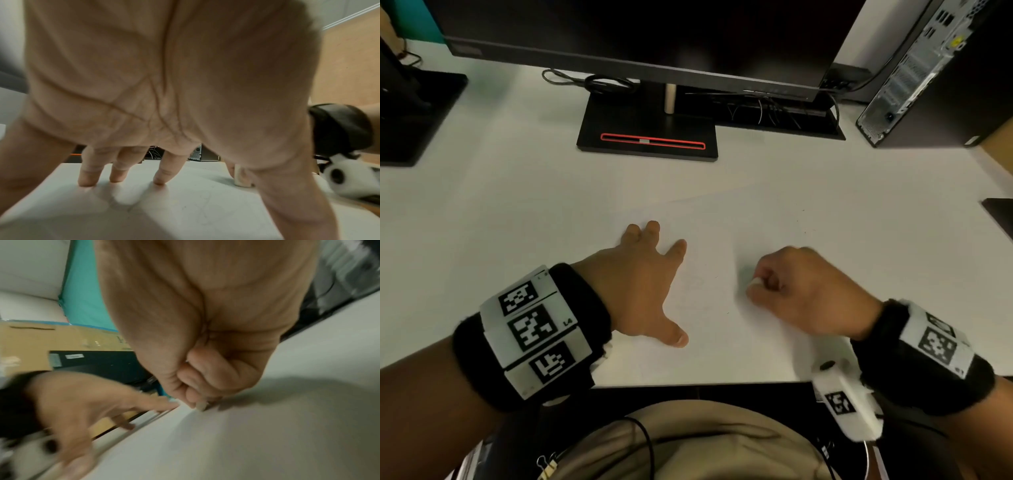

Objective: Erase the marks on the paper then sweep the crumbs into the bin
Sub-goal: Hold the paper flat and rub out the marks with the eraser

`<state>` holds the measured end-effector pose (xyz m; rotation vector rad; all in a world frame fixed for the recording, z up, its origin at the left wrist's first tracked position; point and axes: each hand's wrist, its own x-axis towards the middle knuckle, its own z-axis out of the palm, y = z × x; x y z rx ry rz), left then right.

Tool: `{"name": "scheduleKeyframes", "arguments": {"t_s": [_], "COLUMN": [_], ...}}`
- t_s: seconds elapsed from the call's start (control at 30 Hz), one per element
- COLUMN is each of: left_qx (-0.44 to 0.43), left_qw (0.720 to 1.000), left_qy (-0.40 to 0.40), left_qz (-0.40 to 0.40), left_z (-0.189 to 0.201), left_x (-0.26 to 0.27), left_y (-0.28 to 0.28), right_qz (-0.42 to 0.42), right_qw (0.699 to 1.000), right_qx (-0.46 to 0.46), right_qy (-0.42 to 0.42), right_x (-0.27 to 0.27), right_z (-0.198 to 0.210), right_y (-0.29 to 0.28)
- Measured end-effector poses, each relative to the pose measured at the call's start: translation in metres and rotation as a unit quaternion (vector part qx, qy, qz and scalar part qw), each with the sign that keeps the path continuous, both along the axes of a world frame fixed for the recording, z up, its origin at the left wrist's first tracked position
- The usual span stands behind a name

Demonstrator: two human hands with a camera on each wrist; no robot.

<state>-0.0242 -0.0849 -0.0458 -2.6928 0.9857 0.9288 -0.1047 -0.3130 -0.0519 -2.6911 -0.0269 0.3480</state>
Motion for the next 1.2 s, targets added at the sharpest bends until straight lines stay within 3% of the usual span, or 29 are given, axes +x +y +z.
{"name": "scheduleKeyframes", "arguments": {"t_s": [0.07,0.13,0.17,0.23,0.27,0.3,0.37,0.43,0.5,0.53,0.6,0.63,0.73,0.77,0.8,0.83,0.9,0.93,0.97,1.0,1.07,1.1,1.17,1.2], "left_qx": [-0.001,0.002,0.005,0.013,0.016,0.018,0.017,0.016,0.017,0.018,0.018,0.018,0.019,0.019,0.02,0.02,0.017,0.014,0.012,0.011,0.004,0.0,-0.004,0.0], "left_qw": [1.0,1.0,1.0,0.999,0.999,0.999,0.999,0.999,0.999,0.999,0.999,0.999,0.999,0.999,0.999,0.999,0.999,0.999,0.999,0.999,1.0,1.0,1.0,1.0], "left_qy": [-0.007,-0.014,-0.018,-0.03,-0.037,-0.042,-0.043,-0.038,-0.033,-0.031,-0.034,-0.035,-0.036,-0.036,-0.031,-0.023,-0.013,-0.012,-0.01,-0.007,-0.006,-0.007,-0.01,-0.012], "left_qz": [-0.002,-0.005,-0.007,-0.013,-0.017,-0.021,-0.024,-0.02,-0.019,-0.019,-0.021,-0.021,-0.027,-0.03,-0.031,-0.029,-0.029,-0.03,-0.03,-0.03,-0.025,-0.022,-0.018,-0.019], "left_z": [-0.001,0.0,0.0,-0.001,-0.002,-0.002,-0.003,-0.003,-0.001,-0.002,-0.001,-0.001,-0.002,-0.002,-0.002,-0.002,-0.002,-0.001,-0.001,-0.001,-0.001,-0.001,-0.001,-0.001], "left_x": [-0.001,-0.001,-0.001,0.0,0.0,0.0,0.0,-0.001,-0.002,-0.002,-0.003,-0.003,-0.004,-0.004,-0.004,-0.004,-0.005,-0.005,-0.006,-0.006,-0.008,-0.009,-0.011,-0.011], "left_y": [0.001,0.002,0.003,0.003,0.004,0.004,0.005,0.007,0.008,0.008,0.008,0.009,0.01,0.01,0.011,0.012,0.013,0.014,0.015,0.016,0.015,0.015,0.014,0.014], "right_qz": [-0.084,-0.159,-0.19,-0.225,-0.216,-0.198,-0.202,-0.3,-0.401,-0.419,-0.38,-0.346,-0.202,-0.198,-0.22,-0.262,-0.377,-0.423,-0.438,-0.431,-0.377,-0.33,-0.233,-0.212], "right_qw": [0.996,0.968,0.929,0.789,0.722,0.681,0.652,0.608,0.544,0.53,0.532,0.544,0.642,0.652,0.651,0.627,0.547,0.523,0.515,0.526,0.529,0.558,0.642,0.673], "right_qx": [0.031,0.193,0.317,0.55,0.617,0.643,0.656,0.702,0.736,0.735,0.753,0.765,0.703,0.679,0.672,0.689,0.739,0.74,0.734,0.724,0.757,0.762,0.704,0.667], "right_qy": [-0.011,0.004,0.035,0.157,0.229,0.288,0.322,0.221,0.025,-0.053,-0.074,-0.022,0.229,0.275,0.277,0.252,0.11,0.013,-0.066,-0.114,-0.072,0.006,0.193,0.239], "right_x": [0.003,-0.001,-0.006,-0.016,-0.02,-0.024,-0.022,-0.011,0.0,0.0,-0.007,-0.013,-0.031,-0.03,-0.025,-0.018,-0.004,0.002,0.004,0.001,-0.005,-0.01,-0.018,-0.017], "right_z": [0.004,0.008,0.01,0.01,0.007,0.001,-0.011,-0.017,-0.014,-0.011,-0.007,-0.008,-0.011,-0.013,-0.014,-0.016,-0.018,-0.017,-0.015,-0.011,-0.007,-0.006,-0.012,-0.017], "right_y": [-0.012,-0.011,-0.003,0.019,0.029,0.036,0.032,0.012,-0.005,-0.008,0.002,0.013,0.045,0.046,0.042,0.034,0.011,0.003,-0.002,-0.001,0.019,0.034,0.061,0.066]}}
